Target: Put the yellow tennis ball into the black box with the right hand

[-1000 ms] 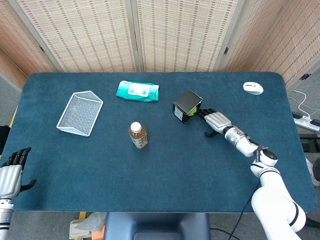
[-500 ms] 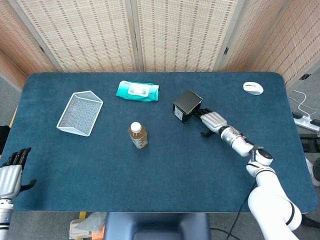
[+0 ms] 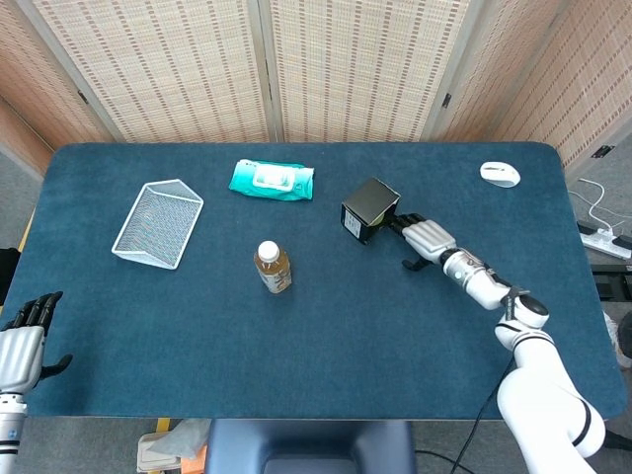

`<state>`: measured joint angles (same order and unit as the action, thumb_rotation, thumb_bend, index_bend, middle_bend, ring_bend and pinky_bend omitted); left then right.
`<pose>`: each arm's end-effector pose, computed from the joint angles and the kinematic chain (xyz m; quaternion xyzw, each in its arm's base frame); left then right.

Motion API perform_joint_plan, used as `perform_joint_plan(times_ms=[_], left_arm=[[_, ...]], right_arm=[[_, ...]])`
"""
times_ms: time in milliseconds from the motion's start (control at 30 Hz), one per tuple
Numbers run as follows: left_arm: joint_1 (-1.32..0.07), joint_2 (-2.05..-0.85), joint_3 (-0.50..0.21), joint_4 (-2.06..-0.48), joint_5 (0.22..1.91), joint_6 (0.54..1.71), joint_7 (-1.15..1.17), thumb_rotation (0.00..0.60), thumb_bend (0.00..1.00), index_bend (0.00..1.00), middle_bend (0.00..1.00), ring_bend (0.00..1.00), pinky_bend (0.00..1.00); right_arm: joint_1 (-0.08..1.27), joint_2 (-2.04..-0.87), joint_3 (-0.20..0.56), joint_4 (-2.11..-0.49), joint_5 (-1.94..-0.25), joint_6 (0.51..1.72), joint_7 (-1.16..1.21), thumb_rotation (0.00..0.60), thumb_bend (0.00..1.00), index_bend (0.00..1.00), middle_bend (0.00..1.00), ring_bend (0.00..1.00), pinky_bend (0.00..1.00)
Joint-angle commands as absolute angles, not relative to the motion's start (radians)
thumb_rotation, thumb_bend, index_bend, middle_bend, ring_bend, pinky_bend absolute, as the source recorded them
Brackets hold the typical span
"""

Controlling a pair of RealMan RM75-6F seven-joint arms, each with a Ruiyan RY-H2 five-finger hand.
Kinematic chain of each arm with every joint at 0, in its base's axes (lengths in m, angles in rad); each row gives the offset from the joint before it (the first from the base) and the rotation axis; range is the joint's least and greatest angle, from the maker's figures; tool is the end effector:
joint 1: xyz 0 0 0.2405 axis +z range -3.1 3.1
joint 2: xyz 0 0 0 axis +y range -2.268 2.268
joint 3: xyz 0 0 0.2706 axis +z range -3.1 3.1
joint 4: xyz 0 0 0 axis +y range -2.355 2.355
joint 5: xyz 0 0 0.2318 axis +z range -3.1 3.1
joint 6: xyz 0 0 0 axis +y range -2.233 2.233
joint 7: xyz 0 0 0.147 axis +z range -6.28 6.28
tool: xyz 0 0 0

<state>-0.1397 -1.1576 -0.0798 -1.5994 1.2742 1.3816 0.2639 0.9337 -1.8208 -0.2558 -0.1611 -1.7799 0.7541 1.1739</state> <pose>-0.3538 0.2097 0.1353 -0.5957 -0.3794 -0.2728 0.6533 -0.2712 -0.4947 -0.0028 0.7861 -0.4134 0.2753 0.3680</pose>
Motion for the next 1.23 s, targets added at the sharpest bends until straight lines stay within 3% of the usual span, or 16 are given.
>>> perform_joint_plan(times_ms=[33, 300, 533, 700, 867, 967, 1233], left_arm=[[-0.140, -1.158, -0.080, -1.598, 1.273, 1.380, 0.263, 0.600, 0.22, 0.12, 0.23, 0.16, 0.40], [-0.143, -1.157, -0.079, -1.596, 1.272, 1.371, 0.261, 0.600, 0.22, 0.12, 0.23, 0.16, 0.40], [-0.146, -1.157, -0.076, -1.594, 1.276, 1.364, 0.256, 0.600, 0.22, 0.12, 0.23, 0.16, 0.40], [-0.150, -1.159, -0.075, -1.591, 1.273, 1.354, 0.258, 0.600, 0.22, 0.12, 0.23, 0.16, 0.40], [-0.152, -1.163, -0.077, -1.588, 1.267, 1.353, 0.268, 0.600, 0.22, 0.12, 0.23, 0.16, 0.40], [-0.152, -1.165, -0.079, -1.588, 1.263, 1.356, 0.273, 0.600, 0.22, 0.12, 0.23, 0.16, 0.40], [-0.150, -1.167, -0.080, -1.588, 1.259, 1.363, 0.278, 0.600, 0.22, 0.12, 0.23, 0.16, 0.40]], right_arm=[[0.926, -1.815, -0.258, -0.163, -1.782, 0.763, 1.169, 0.600, 0.34, 0.00, 0.01, 0.00, 0.05], [0.857, -1.751, -0.236, -0.187, -1.758, 0.864, 1.119, 0.600, 0.34, 0.00, 0.10, 0.00, 0.05], [0.705, -1.606, -0.163, -0.308, -1.671, 1.003, 0.937, 0.600, 0.31, 0.04, 0.16, 0.00, 0.05], [0.576, -1.531, -0.054, -0.456, -1.546, 1.123, 0.663, 0.600, 0.26, 0.06, 0.15, 0.00, 0.05], [0.501, -1.494, 0.026, -0.591, -1.457, 1.206, 0.447, 0.600, 0.17, 0.06, 0.06, 0.00, 0.04], [0.476, -1.482, 0.055, -0.654, -1.431, 1.242, 0.381, 0.600, 0.14, 0.03, 0.01, 0.00, 0.02], [0.446, -1.472, 0.080, -0.742, -1.421, 1.269, 0.327, 0.600, 0.13, 0.00, 0.00, 0.00, 0.00]])
